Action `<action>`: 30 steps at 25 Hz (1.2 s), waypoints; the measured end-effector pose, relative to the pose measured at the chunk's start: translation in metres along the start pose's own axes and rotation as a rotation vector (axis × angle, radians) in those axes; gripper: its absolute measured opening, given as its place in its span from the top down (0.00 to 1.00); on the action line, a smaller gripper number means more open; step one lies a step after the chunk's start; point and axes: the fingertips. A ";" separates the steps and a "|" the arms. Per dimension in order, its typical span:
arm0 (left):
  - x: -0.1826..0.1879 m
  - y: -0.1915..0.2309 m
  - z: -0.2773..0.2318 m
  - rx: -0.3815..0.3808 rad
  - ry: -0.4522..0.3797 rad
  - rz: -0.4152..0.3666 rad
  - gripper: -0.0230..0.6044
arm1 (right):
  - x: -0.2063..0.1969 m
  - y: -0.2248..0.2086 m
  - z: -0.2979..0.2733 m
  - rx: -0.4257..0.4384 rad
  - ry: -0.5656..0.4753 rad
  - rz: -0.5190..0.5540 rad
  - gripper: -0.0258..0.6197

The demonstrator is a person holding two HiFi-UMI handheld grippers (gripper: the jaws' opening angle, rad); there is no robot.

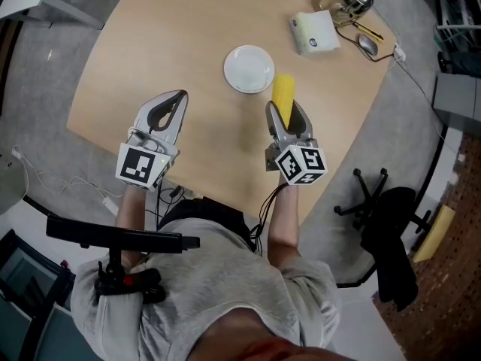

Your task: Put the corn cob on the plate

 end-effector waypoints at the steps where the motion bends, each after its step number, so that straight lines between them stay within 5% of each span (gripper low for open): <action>1: 0.000 -0.001 0.001 -0.003 -0.002 0.007 0.93 | 0.000 0.001 0.000 0.002 0.002 -0.004 0.58; 16: -0.063 0.016 -0.064 -0.025 0.045 0.070 0.93 | -0.017 -0.049 -0.064 -0.014 0.062 -0.020 0.58; 30: -0.075 0.017 -0.078 -0.029 0.065 0.085 0.93 | -0.030 -0.066 -0.083 -0.028 0.105 -0.026 0.58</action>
Point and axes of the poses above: the fingertips, and each gripper's own axes: z backward along the fingers, y to its left, x out of its top, and after that the axes turned 10 degrees about -z, right-handed
